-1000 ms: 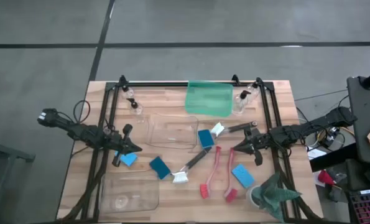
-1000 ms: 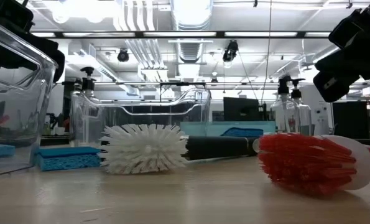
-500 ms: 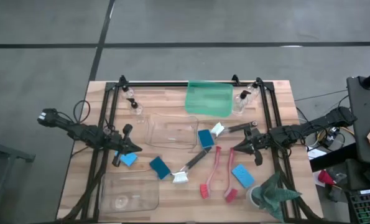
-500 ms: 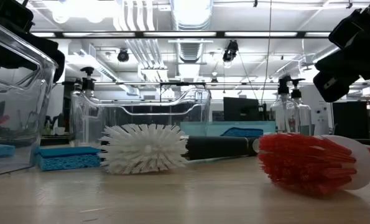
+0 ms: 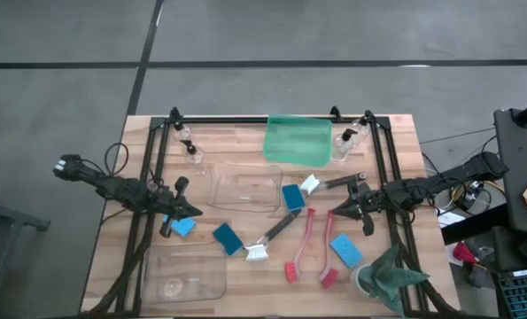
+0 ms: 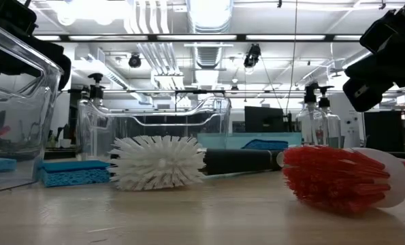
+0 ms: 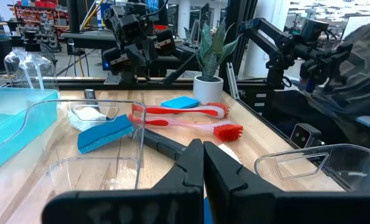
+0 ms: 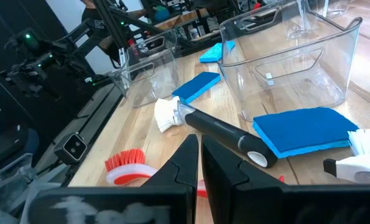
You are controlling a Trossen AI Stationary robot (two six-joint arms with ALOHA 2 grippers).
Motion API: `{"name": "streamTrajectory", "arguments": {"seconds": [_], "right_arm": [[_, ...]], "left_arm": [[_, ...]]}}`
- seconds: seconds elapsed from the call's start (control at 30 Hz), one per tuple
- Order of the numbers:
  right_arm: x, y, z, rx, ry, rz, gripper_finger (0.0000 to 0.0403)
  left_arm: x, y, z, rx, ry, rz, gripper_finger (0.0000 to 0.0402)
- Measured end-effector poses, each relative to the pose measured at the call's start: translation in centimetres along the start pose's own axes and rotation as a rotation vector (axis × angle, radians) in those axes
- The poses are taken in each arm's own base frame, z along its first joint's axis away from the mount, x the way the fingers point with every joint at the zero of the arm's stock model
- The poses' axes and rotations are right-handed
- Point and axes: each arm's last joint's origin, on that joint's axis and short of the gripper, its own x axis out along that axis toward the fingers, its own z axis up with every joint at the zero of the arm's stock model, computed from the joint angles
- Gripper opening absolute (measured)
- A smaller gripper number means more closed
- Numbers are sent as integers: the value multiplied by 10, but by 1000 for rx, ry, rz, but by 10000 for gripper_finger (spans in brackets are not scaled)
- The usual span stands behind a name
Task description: Pick & Place Kitchen Sink Supplies
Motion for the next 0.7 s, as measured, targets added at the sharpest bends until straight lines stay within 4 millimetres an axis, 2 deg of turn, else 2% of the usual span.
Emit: {"name": "streamTrajectory", "arguments": {"seconds": [0.6,0.7], "right_arm": [[0,2,4,6,-41,12,18],[0,2,5,49,-50,19,18]], "left_arm": [[0,0,0,0,0,0,3],[0,0,0,0,0,0,3]]}}
